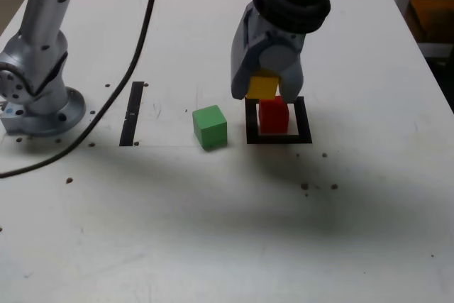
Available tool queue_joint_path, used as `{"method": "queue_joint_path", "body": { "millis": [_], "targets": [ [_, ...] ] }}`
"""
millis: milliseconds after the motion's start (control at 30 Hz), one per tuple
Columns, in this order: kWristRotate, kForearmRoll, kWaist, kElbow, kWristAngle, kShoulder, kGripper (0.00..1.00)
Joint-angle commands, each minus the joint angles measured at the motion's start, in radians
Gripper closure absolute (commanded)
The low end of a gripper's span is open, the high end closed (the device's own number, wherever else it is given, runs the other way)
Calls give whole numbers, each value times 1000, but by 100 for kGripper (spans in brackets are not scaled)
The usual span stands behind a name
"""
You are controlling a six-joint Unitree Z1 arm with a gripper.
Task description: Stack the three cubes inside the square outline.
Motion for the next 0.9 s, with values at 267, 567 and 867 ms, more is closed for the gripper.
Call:
{"method": "queue_joint_path", "body": {
  "millis": [267, 567, 867],
  "targets": [
    [1, -90, 14, 44, -7, 9, 87],
    [9, -154, 14, 80, 0, -2, 84],
    [13, -140, 14, 78, 12, -3, 67]
  ]
}}
